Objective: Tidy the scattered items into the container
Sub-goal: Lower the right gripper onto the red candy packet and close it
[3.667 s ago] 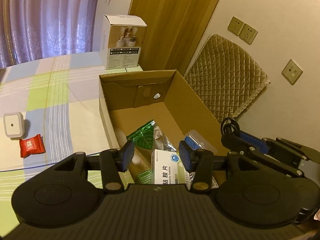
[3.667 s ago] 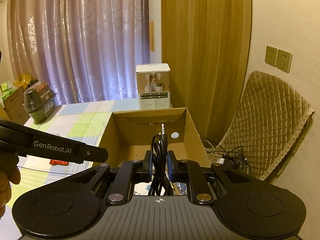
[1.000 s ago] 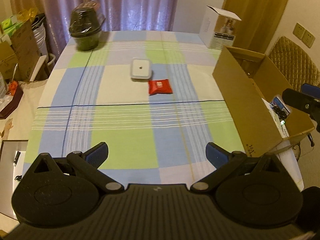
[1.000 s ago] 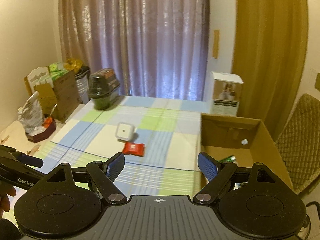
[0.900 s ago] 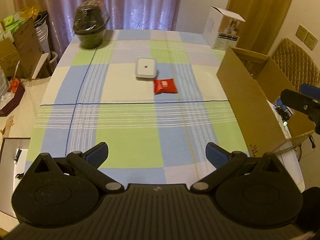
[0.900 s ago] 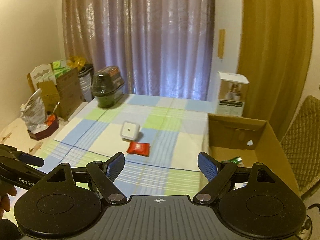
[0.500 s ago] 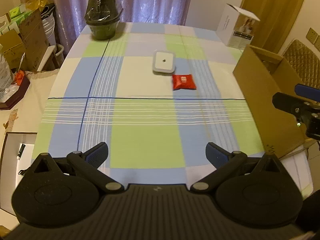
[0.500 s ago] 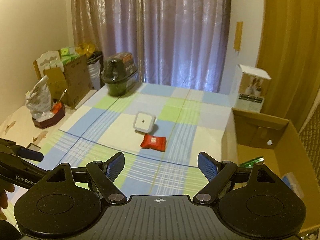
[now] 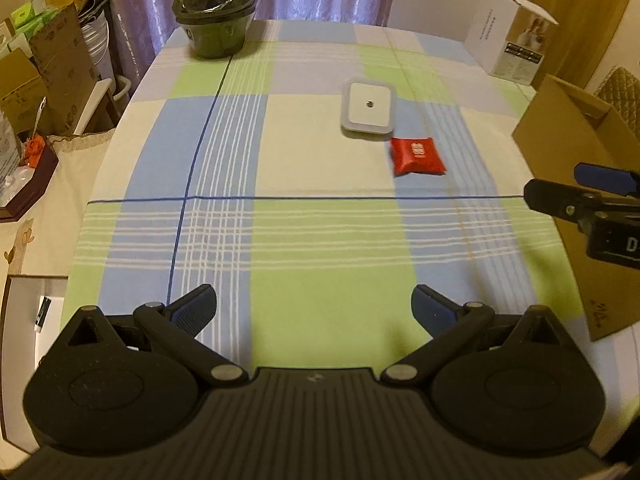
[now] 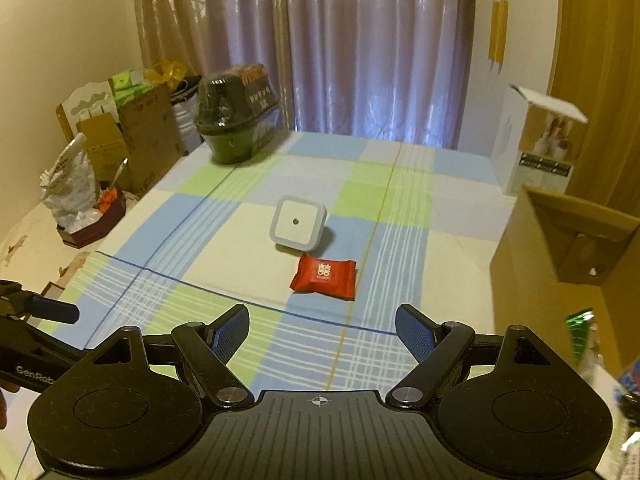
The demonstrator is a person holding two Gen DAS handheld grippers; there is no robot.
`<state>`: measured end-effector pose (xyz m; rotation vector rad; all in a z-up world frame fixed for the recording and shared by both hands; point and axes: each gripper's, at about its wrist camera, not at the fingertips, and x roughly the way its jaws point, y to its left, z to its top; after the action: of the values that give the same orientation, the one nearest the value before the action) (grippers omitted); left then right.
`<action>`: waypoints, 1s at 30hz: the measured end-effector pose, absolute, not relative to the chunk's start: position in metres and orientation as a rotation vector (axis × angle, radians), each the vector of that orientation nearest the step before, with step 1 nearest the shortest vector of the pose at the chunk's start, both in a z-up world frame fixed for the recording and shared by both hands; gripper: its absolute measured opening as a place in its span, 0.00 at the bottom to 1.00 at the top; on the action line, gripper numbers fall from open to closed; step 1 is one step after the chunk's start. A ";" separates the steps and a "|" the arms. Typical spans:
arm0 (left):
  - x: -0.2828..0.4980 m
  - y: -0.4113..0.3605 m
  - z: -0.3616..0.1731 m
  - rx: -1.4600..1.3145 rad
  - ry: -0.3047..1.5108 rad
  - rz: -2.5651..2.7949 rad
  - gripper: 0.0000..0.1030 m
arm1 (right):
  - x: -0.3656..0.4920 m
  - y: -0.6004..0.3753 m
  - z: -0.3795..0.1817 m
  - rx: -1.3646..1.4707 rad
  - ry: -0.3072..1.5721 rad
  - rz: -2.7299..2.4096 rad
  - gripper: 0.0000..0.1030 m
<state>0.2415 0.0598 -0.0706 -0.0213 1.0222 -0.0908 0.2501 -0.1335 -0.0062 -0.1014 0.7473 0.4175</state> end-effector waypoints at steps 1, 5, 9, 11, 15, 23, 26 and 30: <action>0.247 0.062 -0.073 -0.022 1.021 -0.091 0.99 | 0.256 -0.131 -0.011 -0.101 0.751 0.417 0.83; 0.272 0.070 -0.080 -0.026 1.009 -0.099 0.99 | 0.282 -0.125 -0.028 -0.088 0.769 0.407 0.83; 0.297 0.076 -0.086 -0.024 0.984 -0.119 0.99 | 0.309 -0.121 -0.045 -0.079 0.785 0.382 0.83; 0.308 0.077 -0.088 -0.020 0.973 -0.126 0.99 | 0.321 -0.120 -0.055 -0.066 0.794 0.371 0.83; 0.328 0.075 -0.096 -0.022 0.962 -0.144 0.99 | 0.337 -0.116 -0.074 -0.043 0.813 0.358 0.83; 0.357 0.081 -0.108 -0.042 0.947 -0.140 0.99 | 0.354 -0.094 -0.100 -0.025 0.811 0.384 0.84; 0.362 0.083 -0.111 -0.045 0.947 -0.136 0.99 | 0.359 -0.087 -0.106 -0.040 0.791 0.365 0.84; 0.366 0.084 -0.114 -0.058 0.941 -0.144 0.99 | 0.364 -0.087 -0.112 -0.053 0.769 0.324 0.84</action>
<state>0.3660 0.0843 -0.1144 -0.0580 0.9405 -0.1436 0.3643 -0.0872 -0.1119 -0.0532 0.7690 0.3244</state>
